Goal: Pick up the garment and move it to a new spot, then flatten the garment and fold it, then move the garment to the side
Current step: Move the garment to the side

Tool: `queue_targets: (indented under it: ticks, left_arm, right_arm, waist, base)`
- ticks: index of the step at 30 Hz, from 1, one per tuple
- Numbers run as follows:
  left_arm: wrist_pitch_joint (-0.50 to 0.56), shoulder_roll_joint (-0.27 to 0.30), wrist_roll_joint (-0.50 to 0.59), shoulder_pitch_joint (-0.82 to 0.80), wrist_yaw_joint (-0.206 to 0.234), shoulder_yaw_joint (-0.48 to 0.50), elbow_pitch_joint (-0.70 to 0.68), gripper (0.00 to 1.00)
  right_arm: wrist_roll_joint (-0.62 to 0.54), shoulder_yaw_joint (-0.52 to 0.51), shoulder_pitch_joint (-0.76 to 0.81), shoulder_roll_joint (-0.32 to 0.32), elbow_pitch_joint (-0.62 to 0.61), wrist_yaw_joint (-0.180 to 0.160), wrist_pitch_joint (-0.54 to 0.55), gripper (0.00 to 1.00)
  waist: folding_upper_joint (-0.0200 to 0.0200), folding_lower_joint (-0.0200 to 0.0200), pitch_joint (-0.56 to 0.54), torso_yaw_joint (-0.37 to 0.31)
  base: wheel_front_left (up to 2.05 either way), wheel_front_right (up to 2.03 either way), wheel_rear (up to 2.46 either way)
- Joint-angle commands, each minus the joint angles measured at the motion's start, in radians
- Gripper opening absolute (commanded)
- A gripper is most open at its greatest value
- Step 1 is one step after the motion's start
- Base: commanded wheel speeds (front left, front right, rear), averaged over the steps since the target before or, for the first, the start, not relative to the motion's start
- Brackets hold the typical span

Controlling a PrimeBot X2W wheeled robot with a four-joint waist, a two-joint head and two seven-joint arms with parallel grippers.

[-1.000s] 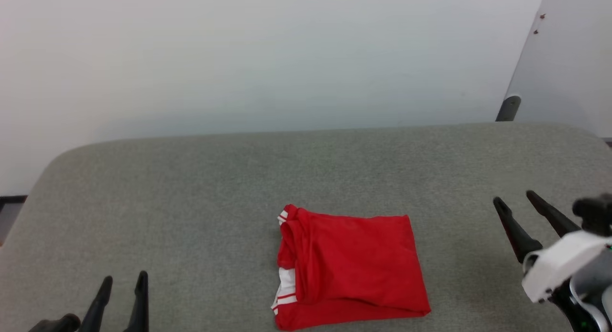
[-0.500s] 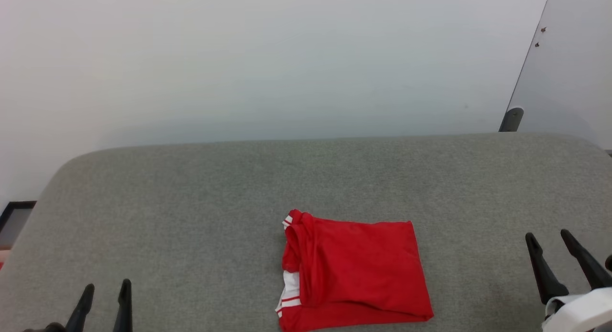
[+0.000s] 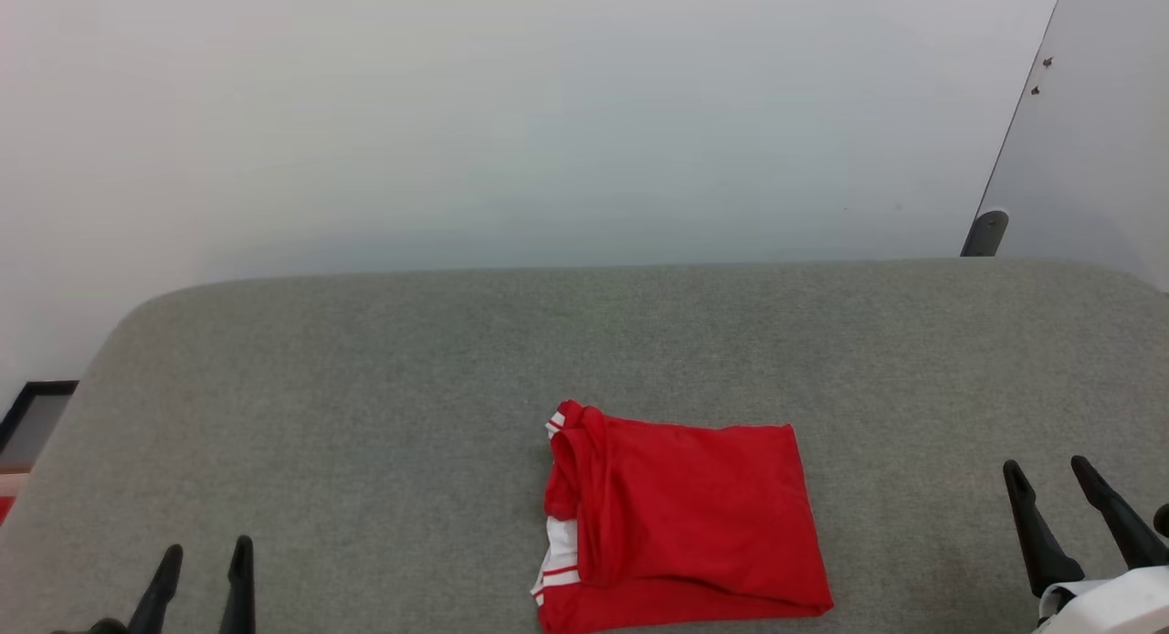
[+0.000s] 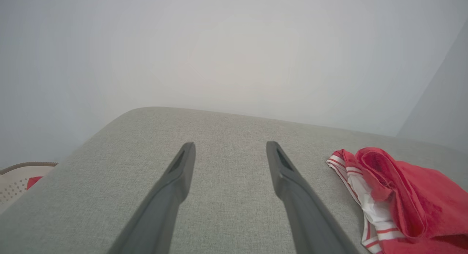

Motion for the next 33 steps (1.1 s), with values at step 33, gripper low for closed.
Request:
queue_targets:
  ticks: [33]
  left_arm:
    - [0.035, -0.013, -0.015, -0.003, 0.024, -0.020, -0.028, 1.00]
  right_arm:
    - [0.047, 0.080, -0.093, -0.007, 0.113, -0.001, 0.329, 1.00]
  waist:
    - [0.0000, 0.0000, 0.027, 0.243]
  base:
    - [0.00, 0.00, 0.00]
